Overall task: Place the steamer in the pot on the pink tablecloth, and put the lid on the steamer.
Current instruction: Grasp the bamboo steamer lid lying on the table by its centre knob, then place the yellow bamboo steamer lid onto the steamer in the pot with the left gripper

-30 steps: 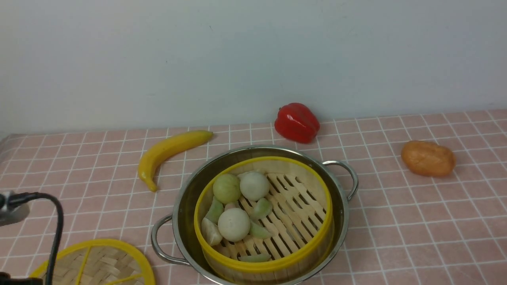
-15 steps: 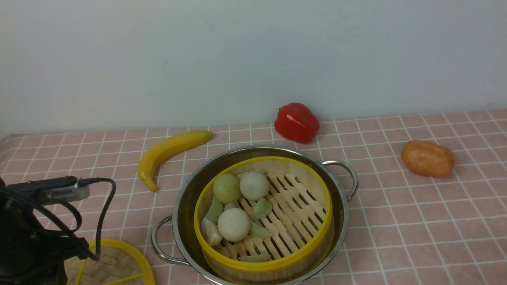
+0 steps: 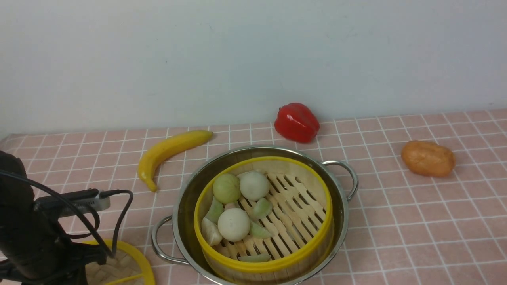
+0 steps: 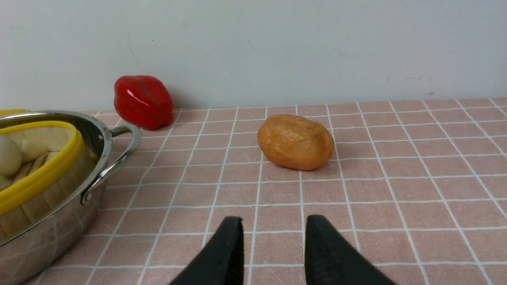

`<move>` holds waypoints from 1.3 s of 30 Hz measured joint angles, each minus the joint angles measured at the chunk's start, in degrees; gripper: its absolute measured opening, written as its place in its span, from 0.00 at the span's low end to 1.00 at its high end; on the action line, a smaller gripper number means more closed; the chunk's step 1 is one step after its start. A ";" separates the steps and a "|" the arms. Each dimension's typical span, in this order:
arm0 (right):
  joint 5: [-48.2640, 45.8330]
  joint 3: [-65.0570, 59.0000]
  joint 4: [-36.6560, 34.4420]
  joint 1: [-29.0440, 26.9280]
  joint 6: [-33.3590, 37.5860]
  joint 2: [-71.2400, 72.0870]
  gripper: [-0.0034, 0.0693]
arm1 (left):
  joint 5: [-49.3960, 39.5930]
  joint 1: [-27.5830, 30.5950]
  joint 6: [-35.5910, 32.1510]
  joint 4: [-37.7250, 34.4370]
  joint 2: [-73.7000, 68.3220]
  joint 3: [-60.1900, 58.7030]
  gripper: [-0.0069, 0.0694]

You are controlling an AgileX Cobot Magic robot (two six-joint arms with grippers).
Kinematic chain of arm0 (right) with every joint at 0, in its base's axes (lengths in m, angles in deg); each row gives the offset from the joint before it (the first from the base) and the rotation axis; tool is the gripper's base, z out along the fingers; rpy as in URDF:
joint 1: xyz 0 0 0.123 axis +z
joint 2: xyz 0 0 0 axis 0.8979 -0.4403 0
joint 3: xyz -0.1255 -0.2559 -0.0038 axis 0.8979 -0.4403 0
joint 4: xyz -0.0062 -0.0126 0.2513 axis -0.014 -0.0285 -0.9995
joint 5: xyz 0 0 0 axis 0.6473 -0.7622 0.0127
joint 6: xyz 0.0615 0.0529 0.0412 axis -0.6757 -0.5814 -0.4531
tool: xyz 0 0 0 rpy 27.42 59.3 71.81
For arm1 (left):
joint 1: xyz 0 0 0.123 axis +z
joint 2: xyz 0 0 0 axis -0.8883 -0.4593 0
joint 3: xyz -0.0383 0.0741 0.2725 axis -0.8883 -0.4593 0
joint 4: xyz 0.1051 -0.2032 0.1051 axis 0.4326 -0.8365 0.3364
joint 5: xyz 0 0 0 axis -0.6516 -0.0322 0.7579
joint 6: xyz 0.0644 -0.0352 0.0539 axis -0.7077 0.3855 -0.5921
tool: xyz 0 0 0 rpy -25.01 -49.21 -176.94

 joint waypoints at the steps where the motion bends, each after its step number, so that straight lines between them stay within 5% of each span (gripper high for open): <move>1: 0.00 0.00 0.00 0.00 0.00 0.00 0.38 | -0.57 0.00 0.00 0.00 -0.39 0.22 0.34; 4: 0.00 0.00 0.00 0.00 0.00 0.00 0.38 | -1.53 0.00 0.05 0.25 -1.01 0.56 0.24; 18: 0.00 0.00 0.00 0.00 0.00 0.00 0.38 | -6.64 -0.14 -3.43 7.34 9.57 16.26 0.24; 24: 0.00 0.00 0.00 0.00 0.00 0.00 0.38 | -8.54 -7.54 -17.94 0.37 10.24 27.17 0.24; 25: 0.00 0.00 0.00 0.00 0.00 0.00 0.38 | -8.37 -11.51 -24.95 -2.71 9.77 28.76 0.24; 30: 0.00 -0.02 0.00 0.00 0.00 0.00 0.38 | -5.85 -22.37 -39.24 -10.13 7.45 29.74 0.24; 39: 0.00 -0.02 0.00 0.00 0.00 0.00 0.38 | -1.94 -29.64 -47.93 -15.61 1.88 29.79 0.24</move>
